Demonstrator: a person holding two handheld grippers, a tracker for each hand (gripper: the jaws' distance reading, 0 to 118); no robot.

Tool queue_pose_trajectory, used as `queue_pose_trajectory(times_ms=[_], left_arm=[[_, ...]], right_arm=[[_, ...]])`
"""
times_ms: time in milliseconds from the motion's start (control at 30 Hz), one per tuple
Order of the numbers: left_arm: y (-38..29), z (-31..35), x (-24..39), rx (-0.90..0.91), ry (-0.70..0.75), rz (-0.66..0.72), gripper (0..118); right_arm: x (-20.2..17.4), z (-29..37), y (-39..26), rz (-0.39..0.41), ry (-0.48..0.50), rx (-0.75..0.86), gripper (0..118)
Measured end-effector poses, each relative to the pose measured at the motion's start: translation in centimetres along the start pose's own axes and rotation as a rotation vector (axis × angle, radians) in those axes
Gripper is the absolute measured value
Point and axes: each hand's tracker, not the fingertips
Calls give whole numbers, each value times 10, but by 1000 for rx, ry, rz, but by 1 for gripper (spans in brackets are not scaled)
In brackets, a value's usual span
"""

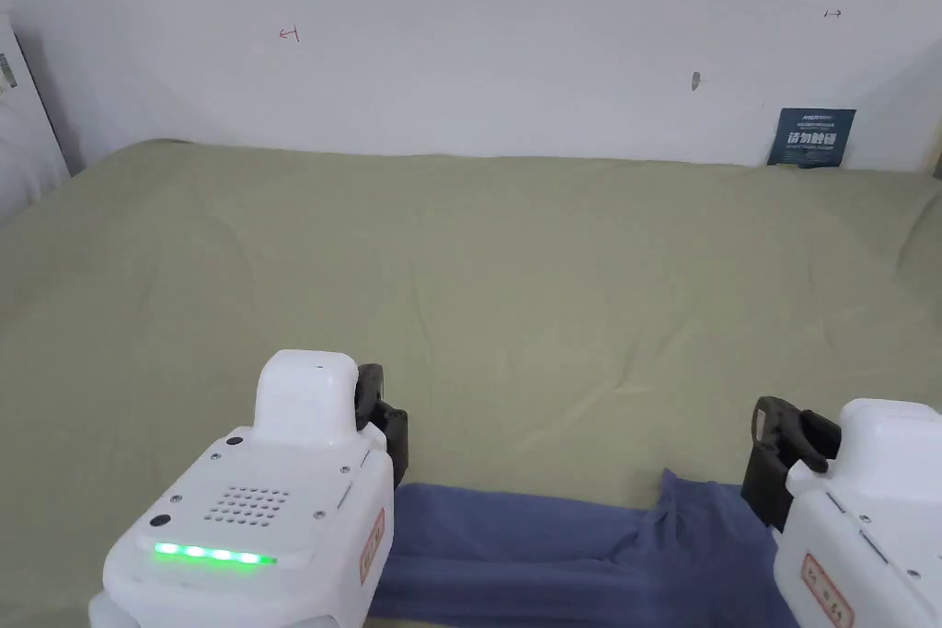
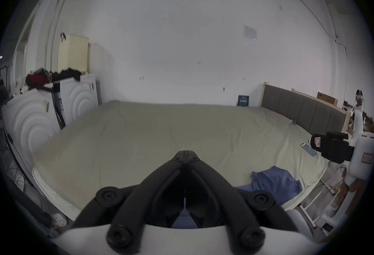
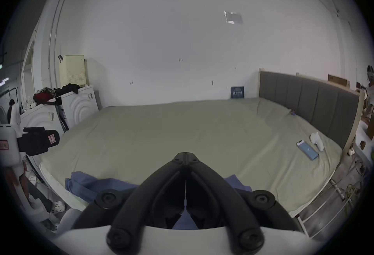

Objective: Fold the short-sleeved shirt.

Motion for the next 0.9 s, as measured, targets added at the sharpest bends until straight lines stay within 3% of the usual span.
queue_pose_trajectory(times_ms=[267, 367, 433, 600, 733, 833, 867, 900], left_arm=[[6, 21, -27, -1, 57, -19, 0], [17, 17, -66, -82, 61, 60, 0], [22, 6, -95, -165, 96, 24, 0], [9, -32, -176, -431, -36, 252, 0], [-29, -71, -225, -604, -83, 318, 0], [-59, -97, -250, -693, -164, 448, 0], [-68, -104, -257, -717, -219, 518, 2], [-76, -110, -262, -723, -265, 569, 14]], right_arm=[[-18, 8, -3, 38, -29, 25, 3], [-25, 10, -6, 81, -55, 34, 3], [-27, 9, -7, 83, -46, 21, 3], [-39, -1, -21, 78, -7, -41, 3], [-46, -9, -30, 100, -5, -89, 3], [-49, -16, -34, 109, -17, -115, 3], [-50, -19, -36, 114, -22, -120, 3], [-51, -21, -37, 118, -27, -126, 3]])
